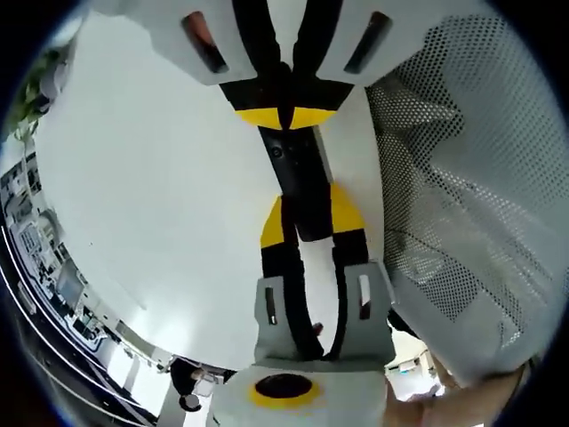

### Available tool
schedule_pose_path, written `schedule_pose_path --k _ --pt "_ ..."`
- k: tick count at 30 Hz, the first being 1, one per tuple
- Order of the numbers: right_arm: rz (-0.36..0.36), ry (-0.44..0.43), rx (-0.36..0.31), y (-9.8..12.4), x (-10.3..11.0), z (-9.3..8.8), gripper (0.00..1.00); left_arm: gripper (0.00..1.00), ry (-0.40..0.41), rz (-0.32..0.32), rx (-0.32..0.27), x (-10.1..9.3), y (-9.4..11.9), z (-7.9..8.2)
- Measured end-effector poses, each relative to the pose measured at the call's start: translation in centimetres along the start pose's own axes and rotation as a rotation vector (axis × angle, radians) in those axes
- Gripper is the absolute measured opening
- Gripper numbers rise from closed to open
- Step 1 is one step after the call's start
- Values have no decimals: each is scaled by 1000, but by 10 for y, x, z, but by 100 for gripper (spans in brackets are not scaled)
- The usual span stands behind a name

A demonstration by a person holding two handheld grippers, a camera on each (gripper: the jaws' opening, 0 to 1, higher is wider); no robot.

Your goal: Press the specified remote control buttons in sequence, fully releasing each button before pressing the next.

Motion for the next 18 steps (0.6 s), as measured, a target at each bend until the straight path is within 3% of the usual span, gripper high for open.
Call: schedule_pose_path --k 4,7,12,18 --pt "-11 81 5 0 4 2 0 24 6 -2 0 -1 0 -1" --pt "35 138 -11 -4 12 7 0 24 2 -2 0 -1 0 -1" --pt "-29 296 51 -7 18 14 0 24 -2 -4 -2 -1 0 -1" --pt "-41 343 57 -8 19 14 0 24 -1 -8 -3 -1 0 -1"
Point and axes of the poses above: the point that each gripper's makers call its tool centre point, and the gripper's own axes: y roughly backward along the fingers, x roughly to its left, z roughly out of its top, the point moved 10 cm from there along y, roughly backward along the fingers, and after that the axes turned 5 degrees about z, right-handed, at the moved point
